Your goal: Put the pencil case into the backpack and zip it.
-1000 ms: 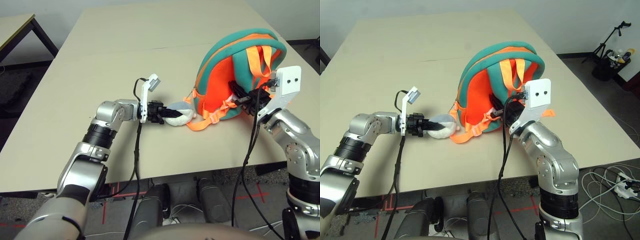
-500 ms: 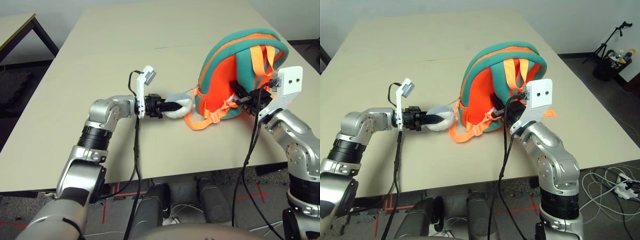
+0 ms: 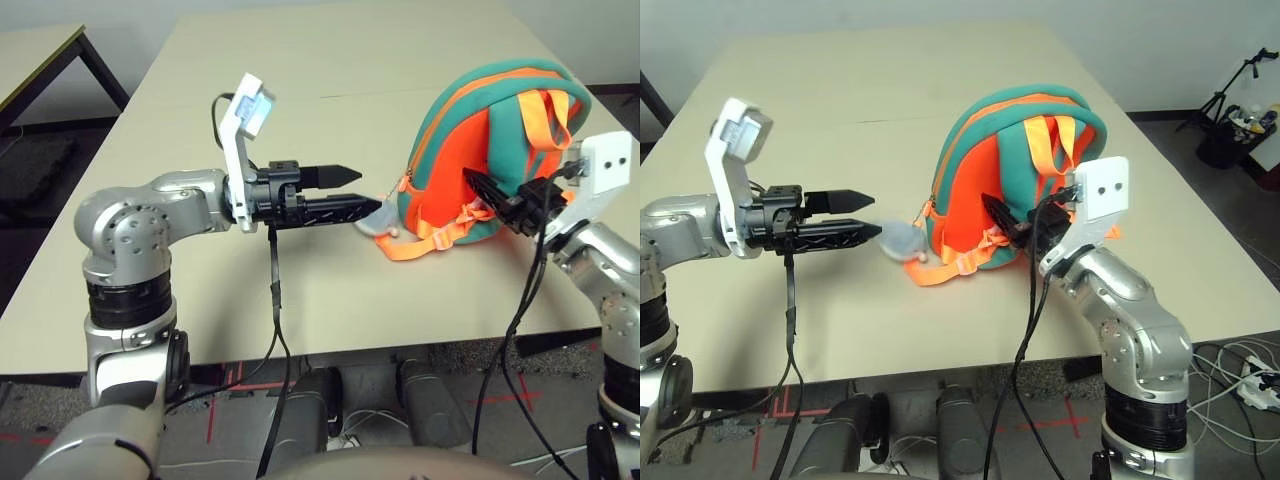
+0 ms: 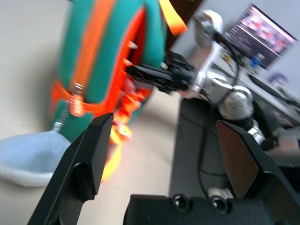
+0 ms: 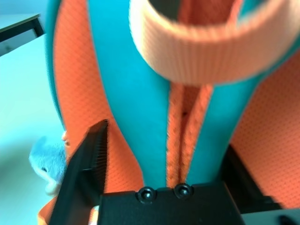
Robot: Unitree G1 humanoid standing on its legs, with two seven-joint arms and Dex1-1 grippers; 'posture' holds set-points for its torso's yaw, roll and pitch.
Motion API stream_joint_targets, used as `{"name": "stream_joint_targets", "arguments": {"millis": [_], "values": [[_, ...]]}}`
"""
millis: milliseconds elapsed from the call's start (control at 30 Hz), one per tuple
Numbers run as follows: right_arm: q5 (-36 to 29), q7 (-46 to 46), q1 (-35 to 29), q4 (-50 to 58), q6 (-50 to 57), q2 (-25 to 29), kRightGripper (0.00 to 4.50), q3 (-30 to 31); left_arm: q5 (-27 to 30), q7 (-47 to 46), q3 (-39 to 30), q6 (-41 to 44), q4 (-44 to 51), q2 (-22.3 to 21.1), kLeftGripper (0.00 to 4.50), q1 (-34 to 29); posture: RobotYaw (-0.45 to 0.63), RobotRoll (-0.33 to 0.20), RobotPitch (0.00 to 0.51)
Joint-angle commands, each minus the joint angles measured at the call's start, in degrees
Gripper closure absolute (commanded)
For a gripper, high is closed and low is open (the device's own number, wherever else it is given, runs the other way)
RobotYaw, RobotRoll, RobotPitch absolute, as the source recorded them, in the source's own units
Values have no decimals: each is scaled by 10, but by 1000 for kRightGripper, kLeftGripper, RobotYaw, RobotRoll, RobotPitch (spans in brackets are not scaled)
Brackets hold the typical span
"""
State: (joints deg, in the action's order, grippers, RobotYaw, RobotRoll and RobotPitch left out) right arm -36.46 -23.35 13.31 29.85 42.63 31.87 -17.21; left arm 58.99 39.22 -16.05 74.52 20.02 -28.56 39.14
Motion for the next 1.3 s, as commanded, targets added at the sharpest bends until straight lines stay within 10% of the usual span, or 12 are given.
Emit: {"name": "stream_joint_targets", "arguments": {"millis": [33,533,1300], "values": [[-42,-2,-9,28,29,17,18,-35,20,-47,-24,-7,-1,8,0,0,-106,0,116],[-122,35,-89,49,77,87,18,-209,-42,-115,-54,-129,-47,-26,0,-72,-158,0,128],[-143,89,-9,-139,8,100,18,-314,-324,-193,-93,-535,-266,-41,0,-140,-125,0,106]]}}
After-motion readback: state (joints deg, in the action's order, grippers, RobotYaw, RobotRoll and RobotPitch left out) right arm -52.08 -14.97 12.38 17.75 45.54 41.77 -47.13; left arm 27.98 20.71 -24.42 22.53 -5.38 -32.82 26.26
